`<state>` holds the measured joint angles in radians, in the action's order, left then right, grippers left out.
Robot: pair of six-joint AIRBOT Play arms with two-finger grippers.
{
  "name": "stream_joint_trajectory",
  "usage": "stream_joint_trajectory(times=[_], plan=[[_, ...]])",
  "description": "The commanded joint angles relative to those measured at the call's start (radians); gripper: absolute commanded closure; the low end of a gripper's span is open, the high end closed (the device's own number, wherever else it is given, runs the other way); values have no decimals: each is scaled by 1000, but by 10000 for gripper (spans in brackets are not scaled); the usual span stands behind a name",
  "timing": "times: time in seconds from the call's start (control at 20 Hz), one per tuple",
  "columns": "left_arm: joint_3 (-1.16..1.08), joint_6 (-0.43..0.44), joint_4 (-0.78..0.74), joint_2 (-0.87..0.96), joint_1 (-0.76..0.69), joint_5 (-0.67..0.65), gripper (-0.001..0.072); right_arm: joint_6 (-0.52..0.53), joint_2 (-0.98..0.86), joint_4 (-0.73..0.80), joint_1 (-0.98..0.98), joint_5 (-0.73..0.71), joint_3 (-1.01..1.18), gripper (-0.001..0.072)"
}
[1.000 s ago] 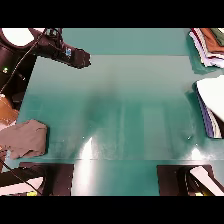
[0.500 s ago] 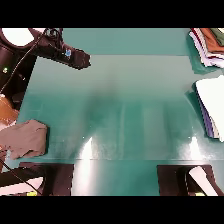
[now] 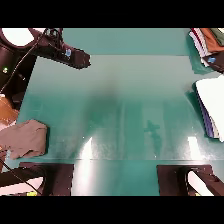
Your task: Fold the shirts.
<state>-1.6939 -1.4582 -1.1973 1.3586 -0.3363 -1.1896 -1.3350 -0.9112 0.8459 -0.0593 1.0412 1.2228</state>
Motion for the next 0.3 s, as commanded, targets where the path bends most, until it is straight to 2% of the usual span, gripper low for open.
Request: stream_joint_trajectory(times=[0.0, 0.25], plan=[[0, 0, 1, -1, 0, 38, 679, 21, 1, -4, 135, -36, 5, 697], [0, 0, 1, -1, 0, 56, 679, 20, 1, -7, 130, -13, 5, 697]])
